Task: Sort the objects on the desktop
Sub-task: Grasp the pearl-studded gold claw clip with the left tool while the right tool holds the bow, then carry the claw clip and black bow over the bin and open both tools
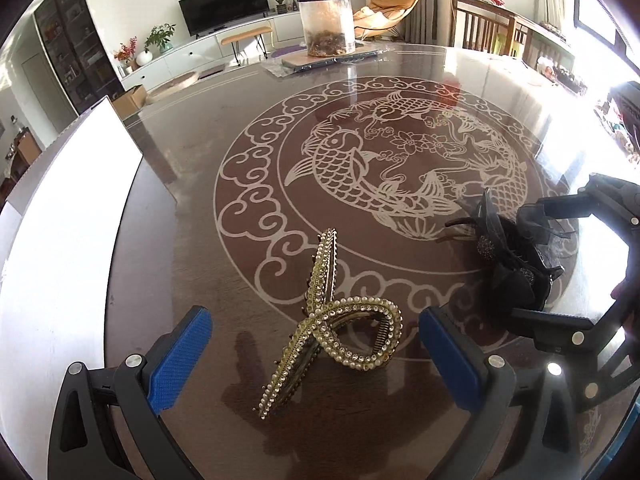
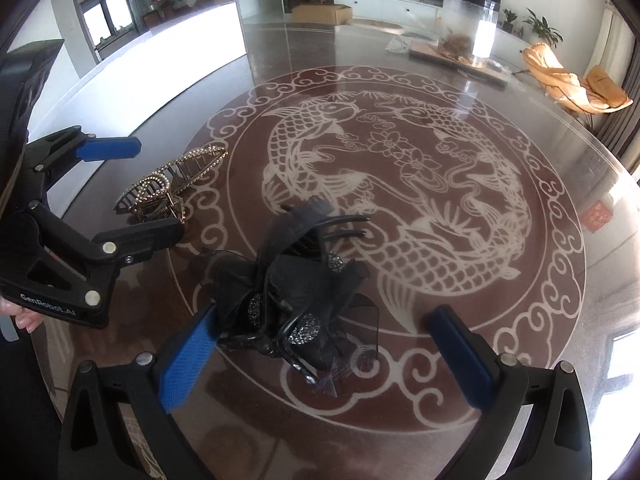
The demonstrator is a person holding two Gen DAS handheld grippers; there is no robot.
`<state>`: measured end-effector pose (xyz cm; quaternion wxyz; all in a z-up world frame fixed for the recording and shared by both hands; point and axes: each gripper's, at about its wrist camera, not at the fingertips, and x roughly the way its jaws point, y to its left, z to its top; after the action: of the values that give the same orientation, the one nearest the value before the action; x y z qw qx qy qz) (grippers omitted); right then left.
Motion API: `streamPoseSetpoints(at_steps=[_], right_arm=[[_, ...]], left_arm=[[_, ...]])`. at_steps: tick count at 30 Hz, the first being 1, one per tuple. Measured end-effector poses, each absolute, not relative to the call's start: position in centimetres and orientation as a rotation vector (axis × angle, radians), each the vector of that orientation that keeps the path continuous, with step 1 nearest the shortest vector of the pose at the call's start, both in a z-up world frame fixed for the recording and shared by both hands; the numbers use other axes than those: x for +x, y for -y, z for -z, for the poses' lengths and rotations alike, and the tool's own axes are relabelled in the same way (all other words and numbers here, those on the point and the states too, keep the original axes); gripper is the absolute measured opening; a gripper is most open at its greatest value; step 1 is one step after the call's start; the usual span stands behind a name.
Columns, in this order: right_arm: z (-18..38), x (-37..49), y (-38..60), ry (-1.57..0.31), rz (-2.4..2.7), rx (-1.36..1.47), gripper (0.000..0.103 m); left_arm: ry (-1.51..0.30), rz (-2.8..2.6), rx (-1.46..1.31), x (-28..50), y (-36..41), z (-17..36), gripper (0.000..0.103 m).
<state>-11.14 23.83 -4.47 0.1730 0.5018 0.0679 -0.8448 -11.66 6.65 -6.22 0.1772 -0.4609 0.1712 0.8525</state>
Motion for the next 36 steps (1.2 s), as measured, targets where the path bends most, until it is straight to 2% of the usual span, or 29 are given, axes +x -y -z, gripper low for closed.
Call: streamPoseSetpoints(at_steps=[2, 3, 4, 5, 6, 7, 19, 22, 28, 32, 36], right_arm=[[4.3, -10.9, -23.9, -0.175, 2.396, 1.396, 0.101], [4.1, -10.7, -23.8, -0.199, 2.407, 1.372, 0.086], [3.9, -10.5, -23.5, -0.247, 2.418, 1.357, 0.06], [3.6, -10.4, -23.4, -0.277, 2.421, 1.352, 0.043], [3.3, -10.4, -23.5, -0.267, 2.414, 1.355, 0.041], [3.0, -10.2, -23.6, -0.252, 2.407, 1.352, 0.036], [-1.9, -8.5, -22.6, -0.242, 2.436, 1.212, 0.035], [-4.7, -8.8, -19.9, -0.272, 2.416, 1.124, 0.035], [-11.4, -10.6, -9.7, -0.268, 2.29, 0.909, 0.035], [-13.4, -12.0, -0.7, -0.266, 2.171, 0.84, 0.035], [-11.7, -13.6, 7.6, -0.303, 2.075, 0.887, 0.036]], left_arm=[[-0.495, -2.397, -1.291, -11.5, -6.8, 6.6, 0.103], [-0.445, -2.383, -1.269, -11.3, -6.5, 6.5, 0.087], [-0.357, -2.351, -1.269, -11.4, -5.9, 6.4, 0.057], [-0.3, -2.367, -1.268, -11.4, -5.4, 6.1, 0.055], [-0.261, -2.383, -1.268, -11.4, -4.9, 5.9, 0.045], [-0.228, -2.39, -1.264, -11.2, -4.5, 5.6, 0.045], [0.062, -2.538, -1.123, -6.7, 1.3, -0.6, 0.045], [0.138, -2.587, -1.062, -5.6, 3.6, -4.0, 0.045], [0.16, -2.779, -1.038, -4.7, 12.5, -9.4, 0.045], [0.239, -2.929, -1.188, -5.3, 21.1, -8.6, 0.045], [0.296, -2.989, -1.383, -5.7, 26.6, -5.4, 0.045]])
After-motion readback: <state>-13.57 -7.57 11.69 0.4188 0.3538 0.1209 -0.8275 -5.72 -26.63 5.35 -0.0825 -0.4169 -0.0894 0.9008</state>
